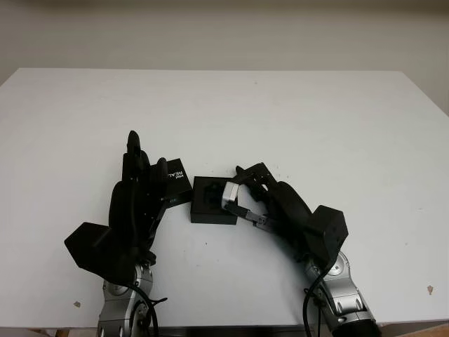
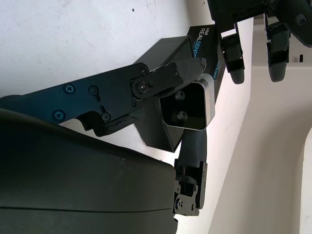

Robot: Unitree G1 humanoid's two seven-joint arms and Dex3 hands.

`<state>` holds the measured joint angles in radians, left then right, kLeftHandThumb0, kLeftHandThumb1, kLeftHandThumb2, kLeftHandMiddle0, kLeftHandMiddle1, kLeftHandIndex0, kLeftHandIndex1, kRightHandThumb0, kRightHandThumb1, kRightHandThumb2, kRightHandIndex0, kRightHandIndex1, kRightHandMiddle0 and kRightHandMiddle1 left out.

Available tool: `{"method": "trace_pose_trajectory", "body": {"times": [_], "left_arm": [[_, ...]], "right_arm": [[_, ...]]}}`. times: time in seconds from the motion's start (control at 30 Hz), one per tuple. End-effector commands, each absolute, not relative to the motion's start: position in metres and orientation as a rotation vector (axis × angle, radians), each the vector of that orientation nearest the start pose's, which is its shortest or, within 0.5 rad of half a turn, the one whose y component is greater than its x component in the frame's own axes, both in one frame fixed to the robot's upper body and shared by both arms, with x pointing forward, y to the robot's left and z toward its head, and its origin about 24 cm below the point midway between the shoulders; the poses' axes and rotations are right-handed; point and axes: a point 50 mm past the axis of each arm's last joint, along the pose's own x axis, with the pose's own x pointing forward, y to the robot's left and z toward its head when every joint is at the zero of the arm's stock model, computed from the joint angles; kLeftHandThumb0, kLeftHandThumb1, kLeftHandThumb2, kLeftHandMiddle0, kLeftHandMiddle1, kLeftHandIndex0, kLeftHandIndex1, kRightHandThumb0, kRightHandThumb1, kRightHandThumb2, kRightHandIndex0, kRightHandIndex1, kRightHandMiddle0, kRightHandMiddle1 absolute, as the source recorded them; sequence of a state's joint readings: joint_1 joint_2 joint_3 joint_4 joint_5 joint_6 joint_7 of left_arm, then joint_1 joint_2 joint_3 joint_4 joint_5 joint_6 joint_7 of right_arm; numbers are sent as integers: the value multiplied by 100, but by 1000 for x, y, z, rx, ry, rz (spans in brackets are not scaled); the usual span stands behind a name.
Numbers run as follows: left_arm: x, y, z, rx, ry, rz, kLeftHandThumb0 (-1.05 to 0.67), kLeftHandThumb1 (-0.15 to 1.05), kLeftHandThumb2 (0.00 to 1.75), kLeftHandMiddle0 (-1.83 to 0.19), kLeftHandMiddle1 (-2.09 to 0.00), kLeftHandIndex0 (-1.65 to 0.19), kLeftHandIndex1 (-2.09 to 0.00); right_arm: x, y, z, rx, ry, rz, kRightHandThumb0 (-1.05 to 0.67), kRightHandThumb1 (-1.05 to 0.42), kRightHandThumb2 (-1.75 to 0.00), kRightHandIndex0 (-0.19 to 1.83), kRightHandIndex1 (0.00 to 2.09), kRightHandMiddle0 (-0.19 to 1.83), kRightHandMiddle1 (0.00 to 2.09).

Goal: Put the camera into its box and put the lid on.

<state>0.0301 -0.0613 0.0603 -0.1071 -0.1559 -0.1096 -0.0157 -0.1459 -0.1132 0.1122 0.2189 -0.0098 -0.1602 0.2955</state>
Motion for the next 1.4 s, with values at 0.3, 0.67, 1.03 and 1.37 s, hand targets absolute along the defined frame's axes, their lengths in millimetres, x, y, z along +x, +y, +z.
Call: {"method": "trace_pose_trajectory", "body": {"times": [0.3,0.67,1.03,1.37], "left_arm": [[247,150,67,-229,-185,61,-54,105,41,4,-6,8,-6],[246,145,67,-234,-187,67,-53,105,42,4,-5,7,-6],[248,140,69,-230,-196,61,-50,105,43,6,-5,9,-5],[249,138,70,-242,-193,65,-50,105,42,4,-6,7,-6]], "right_arm": [[306,-140,127,-185,-171,493,-36,-103,-6,17,14,10,183],[328,-148,173,-319,-105,654,-38,-93,-4,25,18,36,166],[333,-138,168,-555,-33,789,-43,-92,-5,31,18,41,164],[334,-128,157,-632,-85,809,-41,-91,-5,32,17,44,165]]}}
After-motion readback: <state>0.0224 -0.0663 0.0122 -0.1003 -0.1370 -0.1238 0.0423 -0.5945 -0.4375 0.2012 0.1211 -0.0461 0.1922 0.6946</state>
